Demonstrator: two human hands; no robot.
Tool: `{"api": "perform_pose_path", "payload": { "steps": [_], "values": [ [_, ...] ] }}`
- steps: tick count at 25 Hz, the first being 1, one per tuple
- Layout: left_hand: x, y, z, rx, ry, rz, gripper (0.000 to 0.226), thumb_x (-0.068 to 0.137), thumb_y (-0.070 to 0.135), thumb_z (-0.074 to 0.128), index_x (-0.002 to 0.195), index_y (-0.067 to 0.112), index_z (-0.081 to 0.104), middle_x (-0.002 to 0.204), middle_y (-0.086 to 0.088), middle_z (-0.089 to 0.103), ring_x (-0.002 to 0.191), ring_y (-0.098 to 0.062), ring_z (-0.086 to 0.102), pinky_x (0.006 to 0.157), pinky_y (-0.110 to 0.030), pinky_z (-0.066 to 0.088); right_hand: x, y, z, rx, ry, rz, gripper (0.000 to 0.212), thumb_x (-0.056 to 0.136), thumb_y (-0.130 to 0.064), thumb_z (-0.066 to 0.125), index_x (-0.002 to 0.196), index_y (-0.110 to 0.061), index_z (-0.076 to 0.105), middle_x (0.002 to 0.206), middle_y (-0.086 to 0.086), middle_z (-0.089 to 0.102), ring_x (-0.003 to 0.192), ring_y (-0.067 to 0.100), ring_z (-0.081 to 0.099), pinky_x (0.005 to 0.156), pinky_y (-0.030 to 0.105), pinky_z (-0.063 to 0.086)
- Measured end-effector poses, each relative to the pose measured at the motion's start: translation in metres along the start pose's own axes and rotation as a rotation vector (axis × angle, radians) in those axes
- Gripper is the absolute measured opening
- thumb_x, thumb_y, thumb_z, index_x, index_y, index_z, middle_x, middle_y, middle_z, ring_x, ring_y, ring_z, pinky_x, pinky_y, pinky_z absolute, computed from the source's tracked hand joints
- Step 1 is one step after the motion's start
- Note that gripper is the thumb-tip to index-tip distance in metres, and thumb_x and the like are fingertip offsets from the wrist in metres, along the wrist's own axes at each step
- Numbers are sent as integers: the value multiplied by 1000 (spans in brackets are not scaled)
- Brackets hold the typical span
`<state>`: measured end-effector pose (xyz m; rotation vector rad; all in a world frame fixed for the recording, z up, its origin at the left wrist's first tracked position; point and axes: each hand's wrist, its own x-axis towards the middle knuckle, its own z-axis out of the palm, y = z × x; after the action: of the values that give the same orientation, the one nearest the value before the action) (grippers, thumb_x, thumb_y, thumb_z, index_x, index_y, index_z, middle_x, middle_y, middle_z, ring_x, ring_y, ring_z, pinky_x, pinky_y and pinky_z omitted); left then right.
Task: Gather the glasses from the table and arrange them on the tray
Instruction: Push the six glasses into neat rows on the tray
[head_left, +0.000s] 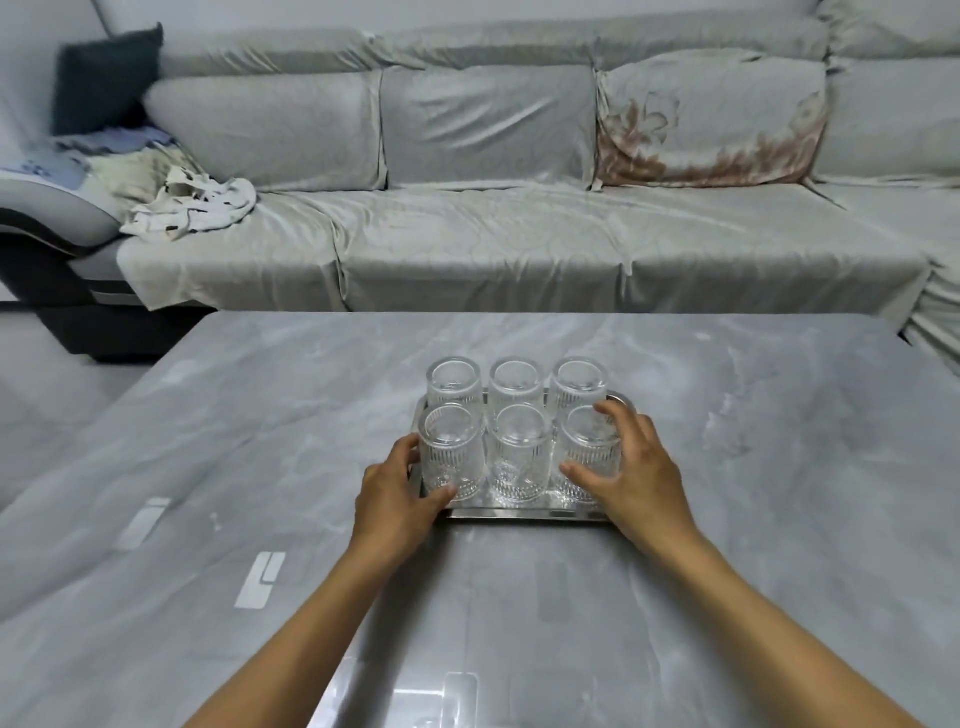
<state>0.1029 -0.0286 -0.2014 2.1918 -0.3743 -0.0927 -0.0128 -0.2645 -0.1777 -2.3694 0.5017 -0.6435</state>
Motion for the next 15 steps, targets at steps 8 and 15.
{"api": "perform_pose_path", "payload": {
  "steps": [8,15],
  "values": [
    [66,-8,-60,392,-447,130,123,57,35,90,152,20,13,158,-5,28,144,-23,27,114,-33,26,44,49,-56,-6,-677,27,111,60,-31,84,133,-71,11,145,-27,31,135,6,31,104,10,30],
    [106,-2,-47,330,-614,312,116,47,48,91,141,45,23,145,19,43,131,-3,41,110,-26,33,83,69,-31,-119,-762,-8,134,53,-50,88,153,-27,2,161,-11,7,139,-1,9,113,18,8]
  ]
}}
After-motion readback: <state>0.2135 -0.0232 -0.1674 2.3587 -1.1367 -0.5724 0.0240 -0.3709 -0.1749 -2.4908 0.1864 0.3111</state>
